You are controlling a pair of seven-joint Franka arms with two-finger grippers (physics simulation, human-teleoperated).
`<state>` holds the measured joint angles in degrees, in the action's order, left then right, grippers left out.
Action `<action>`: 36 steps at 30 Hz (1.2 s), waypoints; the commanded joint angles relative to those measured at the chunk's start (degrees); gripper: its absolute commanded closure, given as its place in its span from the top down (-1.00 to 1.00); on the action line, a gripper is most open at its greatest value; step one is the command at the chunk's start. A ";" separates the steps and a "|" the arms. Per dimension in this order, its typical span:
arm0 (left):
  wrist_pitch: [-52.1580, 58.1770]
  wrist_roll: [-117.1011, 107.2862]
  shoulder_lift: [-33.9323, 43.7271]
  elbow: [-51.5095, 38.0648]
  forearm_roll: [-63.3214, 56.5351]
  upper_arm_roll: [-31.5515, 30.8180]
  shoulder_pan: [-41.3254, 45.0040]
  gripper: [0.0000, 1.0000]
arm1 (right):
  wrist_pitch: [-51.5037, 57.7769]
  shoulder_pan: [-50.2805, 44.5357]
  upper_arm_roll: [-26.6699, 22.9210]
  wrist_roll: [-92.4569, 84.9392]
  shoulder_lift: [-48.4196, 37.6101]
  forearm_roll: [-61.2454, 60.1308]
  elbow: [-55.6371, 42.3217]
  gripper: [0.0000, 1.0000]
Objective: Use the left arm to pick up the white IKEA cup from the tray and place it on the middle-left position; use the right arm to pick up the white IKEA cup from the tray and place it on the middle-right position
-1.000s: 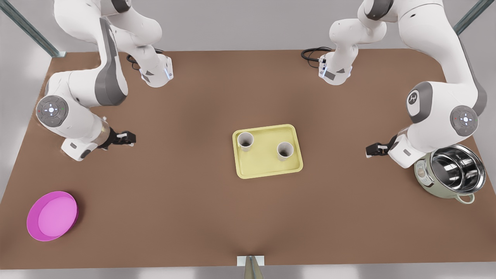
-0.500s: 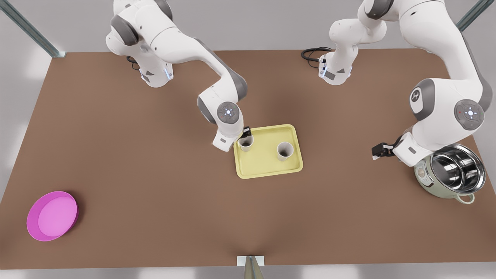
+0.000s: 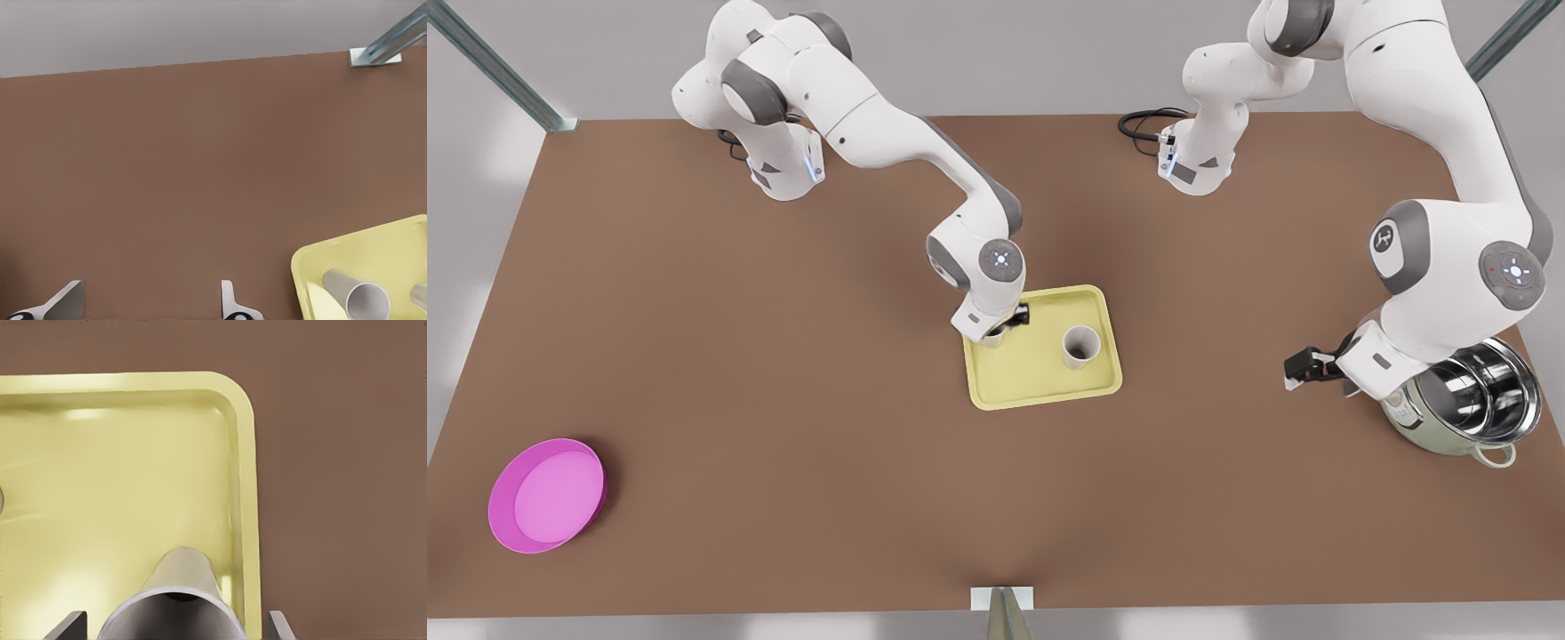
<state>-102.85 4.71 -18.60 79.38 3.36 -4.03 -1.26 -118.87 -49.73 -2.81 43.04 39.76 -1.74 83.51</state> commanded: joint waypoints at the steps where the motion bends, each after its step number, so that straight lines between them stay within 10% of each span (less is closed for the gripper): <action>1: -0.60 2.05 -0.03 -0.01 -0.11 -0.02 0.11 1.00 | -1.28 0.07 0.00 13.57 -0.03 -0.01 0.25 1.00; 26: -0.51 2.23 -1.43 2.54 -0.38 -0.28 3.98 1.00 | -1.37 1.48 -0.09 8.73 -2.76 -0.28 6.58 0.99; 36: -0.68 -2.16 -1.44 0.17 -0.02 -0.10 -1.65 1.00 | -1.54 1.48 -0.27 9.70 -2.14 -0.37 5.78 -0.18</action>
<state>-103.46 4.80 -20.23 79.69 4.25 -3.99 -2.45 -120.33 -48.28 -3.01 51.51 37.72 -2.09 89.40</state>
